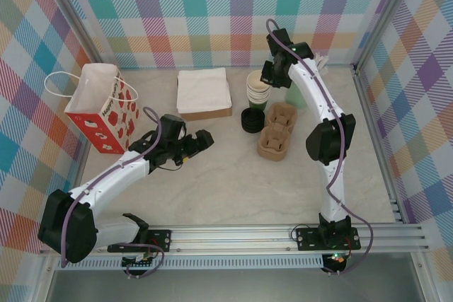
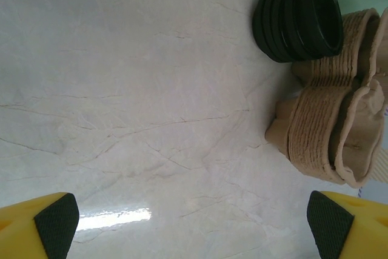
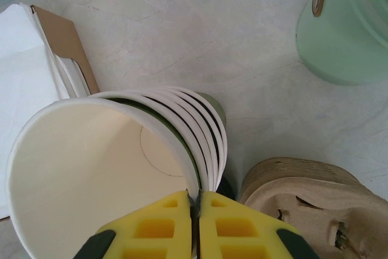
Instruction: Pack the takeout coffee
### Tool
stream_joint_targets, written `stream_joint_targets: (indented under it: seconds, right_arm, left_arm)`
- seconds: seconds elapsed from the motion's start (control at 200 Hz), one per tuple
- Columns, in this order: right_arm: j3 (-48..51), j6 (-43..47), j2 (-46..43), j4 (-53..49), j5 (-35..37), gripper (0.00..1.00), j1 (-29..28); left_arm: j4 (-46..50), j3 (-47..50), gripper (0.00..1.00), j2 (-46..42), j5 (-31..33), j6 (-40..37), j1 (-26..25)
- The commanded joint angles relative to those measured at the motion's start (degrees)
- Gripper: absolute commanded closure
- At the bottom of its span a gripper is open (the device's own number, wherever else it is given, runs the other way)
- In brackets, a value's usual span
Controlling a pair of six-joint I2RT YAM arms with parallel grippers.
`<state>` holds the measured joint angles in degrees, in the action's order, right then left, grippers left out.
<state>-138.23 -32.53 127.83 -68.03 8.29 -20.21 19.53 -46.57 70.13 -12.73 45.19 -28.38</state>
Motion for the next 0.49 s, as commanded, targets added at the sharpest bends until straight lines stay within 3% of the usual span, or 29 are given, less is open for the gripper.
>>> stream_joint_targets:
  seconds: [0.0,0.49]
  right_arm:
    - [-1.8,-0.7,-2.8,-0.7,-1.7,0.92,0.6]
    - [-8.5,0.8,-6.7,-3.7,-2.4,0.95,1.6]
  left_arm:
    - [2.2,-2.1,0.01,-0.8,1.0,-1.0,-0.4]
    - [6.3,-5.0,0.01,-3.3,2.9,-1.9,-0.4]
